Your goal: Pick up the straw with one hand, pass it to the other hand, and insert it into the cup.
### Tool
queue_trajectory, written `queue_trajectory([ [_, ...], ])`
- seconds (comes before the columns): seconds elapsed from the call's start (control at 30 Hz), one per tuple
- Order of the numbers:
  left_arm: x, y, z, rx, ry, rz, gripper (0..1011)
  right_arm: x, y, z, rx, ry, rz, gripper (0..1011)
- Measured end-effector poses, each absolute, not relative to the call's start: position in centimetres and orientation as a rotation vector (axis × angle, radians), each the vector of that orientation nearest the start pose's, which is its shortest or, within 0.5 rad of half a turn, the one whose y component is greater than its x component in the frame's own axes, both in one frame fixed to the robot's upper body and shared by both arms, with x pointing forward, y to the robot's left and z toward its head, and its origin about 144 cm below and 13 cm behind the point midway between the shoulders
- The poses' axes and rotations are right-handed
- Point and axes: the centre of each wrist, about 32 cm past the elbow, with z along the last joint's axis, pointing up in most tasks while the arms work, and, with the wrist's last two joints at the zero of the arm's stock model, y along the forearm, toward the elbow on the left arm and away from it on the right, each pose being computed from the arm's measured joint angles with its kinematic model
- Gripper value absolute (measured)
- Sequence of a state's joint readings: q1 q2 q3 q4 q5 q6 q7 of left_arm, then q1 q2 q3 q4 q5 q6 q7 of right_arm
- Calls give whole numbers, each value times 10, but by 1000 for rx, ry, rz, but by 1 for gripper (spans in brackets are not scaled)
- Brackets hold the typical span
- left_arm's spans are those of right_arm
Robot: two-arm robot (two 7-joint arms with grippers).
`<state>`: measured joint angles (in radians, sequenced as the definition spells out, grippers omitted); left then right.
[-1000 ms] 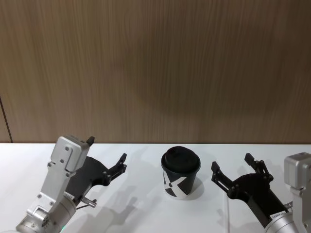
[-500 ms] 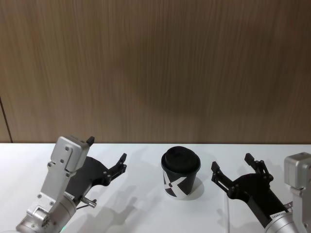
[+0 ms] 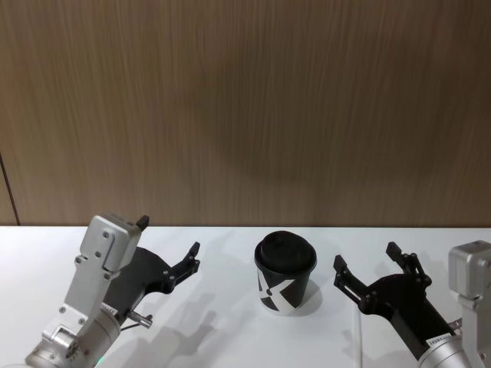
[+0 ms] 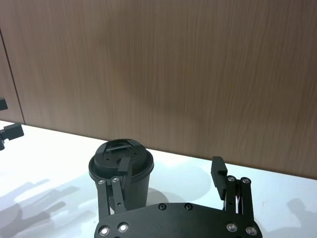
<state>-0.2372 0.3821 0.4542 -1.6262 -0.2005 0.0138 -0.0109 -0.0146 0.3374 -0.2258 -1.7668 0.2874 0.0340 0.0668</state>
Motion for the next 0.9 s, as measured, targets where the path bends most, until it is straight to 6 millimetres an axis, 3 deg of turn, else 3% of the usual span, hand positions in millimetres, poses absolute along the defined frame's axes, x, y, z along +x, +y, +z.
queue_trajectory([
  [0.9,492,198,1204,61,-268,1124,1003,443,-237,1189,26,-75,-1229,1001],
])
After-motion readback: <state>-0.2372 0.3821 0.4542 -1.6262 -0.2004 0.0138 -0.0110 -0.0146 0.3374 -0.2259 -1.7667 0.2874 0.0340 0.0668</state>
